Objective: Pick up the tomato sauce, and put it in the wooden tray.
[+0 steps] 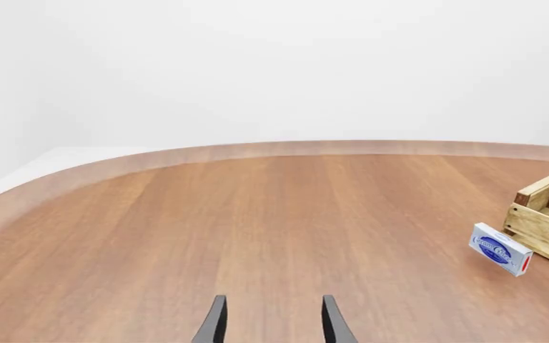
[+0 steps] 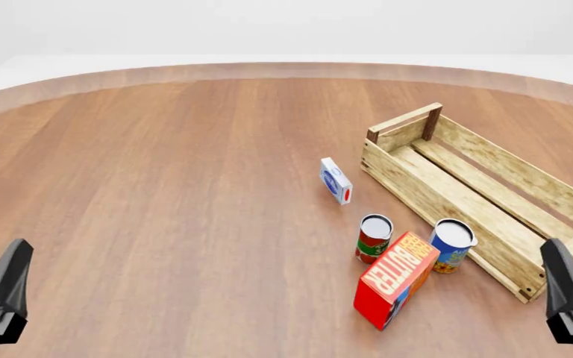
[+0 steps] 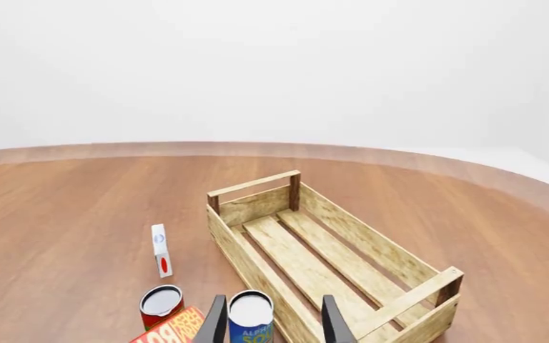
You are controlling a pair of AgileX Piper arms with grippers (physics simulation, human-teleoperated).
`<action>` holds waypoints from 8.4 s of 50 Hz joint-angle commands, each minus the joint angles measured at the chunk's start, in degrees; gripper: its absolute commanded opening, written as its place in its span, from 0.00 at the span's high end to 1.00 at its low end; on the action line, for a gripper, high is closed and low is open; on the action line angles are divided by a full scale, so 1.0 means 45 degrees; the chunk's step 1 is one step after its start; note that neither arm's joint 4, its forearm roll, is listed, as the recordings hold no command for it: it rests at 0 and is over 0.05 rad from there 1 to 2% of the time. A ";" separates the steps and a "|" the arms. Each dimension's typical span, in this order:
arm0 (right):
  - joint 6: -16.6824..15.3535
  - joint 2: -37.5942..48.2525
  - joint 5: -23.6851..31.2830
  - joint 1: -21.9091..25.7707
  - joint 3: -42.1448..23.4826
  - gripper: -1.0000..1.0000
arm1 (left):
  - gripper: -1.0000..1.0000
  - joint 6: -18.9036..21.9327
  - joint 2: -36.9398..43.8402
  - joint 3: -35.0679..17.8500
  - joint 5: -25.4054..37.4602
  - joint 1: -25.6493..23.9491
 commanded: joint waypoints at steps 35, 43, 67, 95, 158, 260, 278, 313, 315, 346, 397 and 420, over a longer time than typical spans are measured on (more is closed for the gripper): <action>-0.2854 0.4111 0.1747 0.2540 -0.5205 0.00 | 0.00 0.0000 0.0058 -0.0033 -0.0015 0.0000; -0.3706 0.6365 0.2659 0.3227 -0.7956 0.00 | 0.00 0.0000 0.0058 -0.0033 -0.0015 0.0000; -0.5159 1.1119 0.5894 0.5907 -1.2925 0.00 | 0.00 0.0000 0.0058 -0.0033 -0.0015 0.0000; -0.4608 1.4482 0.7900 0.5757 -1.3957 0.00 | 0.00 0.0000 0.0058 -0.0033 -0.0015 0.0000; -0.1921 1.8003 0.4318 0.5023 -1.1190 0.00 | 0.00 0.0000 0.0058 -0.0033 -0.0015 0.0000; -0.1173 2.1209 0.0977 0.5464 -0.9311 0.00 | 0.00 0.0000 0.0058 -0.0033 -0.0015 0.0000; -0.1479 2.0918 0.0784 0.5378 -0.9080 1.00 | 0.00 0.0000 0.0058 -0.0033 -0.0015 0.0000; -0.0896 1.8105 0.1828 0.6217 -0.9376 1.00 | 0.00 0.0000 0.0058 -0.0033 -0.0015 0.0000; -0.0899 1.7900 0.2062 0.6284 -0.9434 1.00 | 0.00 0.0000 0.0058 -0.0033 -0.0015 0.0000; -0.2099 1.4702 0.7703 0.4394 -1.3838 1.00 | 0.00 0.0000 0.0058 -0.0033 -0.0015 0.0000; -0.2211 2.0496 0.5368 -0.0553 -1.4799 1.00 | 0.00 0.0000 0.0058 -0.0033 -0.0015 0.0000; -0.2789 2.2797 0.3062 -0.1171 -1.3534 1.00 | 0.00 0.0000 0.0058 -0.0033 -0.0015 0.0000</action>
